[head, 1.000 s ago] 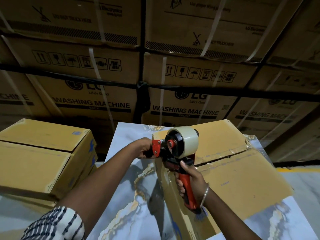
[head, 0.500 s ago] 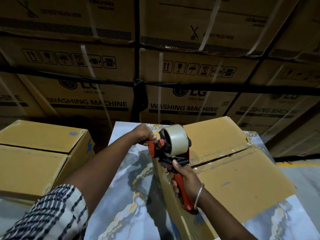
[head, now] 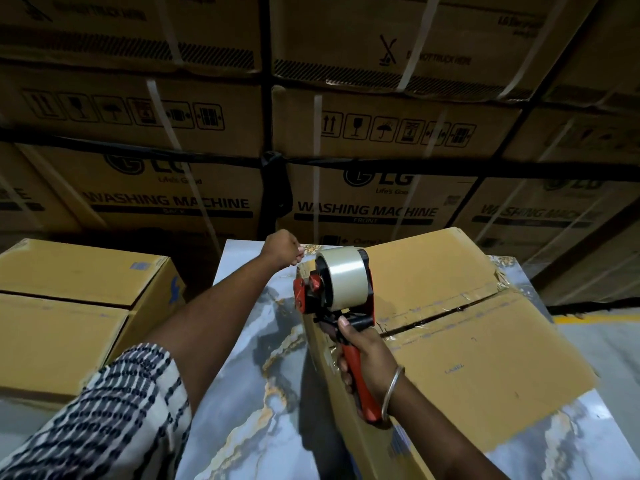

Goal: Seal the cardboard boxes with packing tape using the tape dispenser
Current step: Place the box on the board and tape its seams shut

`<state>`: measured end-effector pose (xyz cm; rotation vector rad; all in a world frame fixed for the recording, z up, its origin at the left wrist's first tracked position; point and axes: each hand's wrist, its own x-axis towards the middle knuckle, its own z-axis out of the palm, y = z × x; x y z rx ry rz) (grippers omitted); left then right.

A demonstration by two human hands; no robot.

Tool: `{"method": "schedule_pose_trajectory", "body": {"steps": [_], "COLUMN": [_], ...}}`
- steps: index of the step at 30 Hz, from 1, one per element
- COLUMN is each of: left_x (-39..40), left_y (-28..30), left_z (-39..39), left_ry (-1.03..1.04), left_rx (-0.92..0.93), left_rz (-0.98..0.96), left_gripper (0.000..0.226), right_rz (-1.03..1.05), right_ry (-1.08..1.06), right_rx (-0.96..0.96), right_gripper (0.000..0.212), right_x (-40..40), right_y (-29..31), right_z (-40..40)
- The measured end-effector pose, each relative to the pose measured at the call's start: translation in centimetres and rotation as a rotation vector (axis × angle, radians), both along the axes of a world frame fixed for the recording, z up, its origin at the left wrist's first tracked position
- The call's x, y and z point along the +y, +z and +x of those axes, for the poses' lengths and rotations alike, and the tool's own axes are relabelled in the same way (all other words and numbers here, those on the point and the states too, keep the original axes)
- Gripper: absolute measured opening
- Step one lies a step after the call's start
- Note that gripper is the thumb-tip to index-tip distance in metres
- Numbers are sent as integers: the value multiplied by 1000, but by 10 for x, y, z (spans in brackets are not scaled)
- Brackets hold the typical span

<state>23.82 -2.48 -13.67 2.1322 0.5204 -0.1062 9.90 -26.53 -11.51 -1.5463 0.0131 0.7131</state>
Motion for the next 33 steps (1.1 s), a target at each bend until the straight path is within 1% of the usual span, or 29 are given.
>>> {"method": "schedule_pose_trajectory", "body": {"steps": [3,5,9,15,17,21,25,26,28,29,30,31,33], "left_x": [0,0,-1,0,-2,-3,-3,-3,-1,-1,-1,-2,-5], "left_y": [-2,-3,-6,-18,-18,-19,-28,-30,-32,-32,-31,-30,-26], "left_z": [4,5,5,7,5,3,1,0,-3,-6,-9,-11,-15], "left_ry": [-2,-13,-33,-12,7,37,51,42,30,61,88,89,3], "left_rx": [-7,-3,31,60,71,139,207,206,126,43,-45,-115,-142], "left_rz": [29,48,56,29,9,-54,-110,-81,71,130,142,129,106], "left_gripper": [19,19,17,19,15,12,11,13,21,24,23,22,27], "right_rz": [-4,-9,-21,-21,-20,-19,-35,-36,-39,-40,-38,-32,-20], "right_ry": [-7,-10,-5,-3,0,-12,-24,-33,-37,-33,-34,-37,-44], "right_rx": [8,20,23,47,57,63,74,86,105,112,118,124,140], "right_gripper": [67,65,69,65,72,101,105,104,100,94,93,95,96], "right_x": [3,4,4,5,6,5,5,5,5,5,6,6,6], "right_y": [-1,-1,-4,-7,-9,-11,-11,-13,-12,-11,-10,-9,-9], "right_z": [2,3,5,5,4,5,5,5,4,4,4,4,6]}}
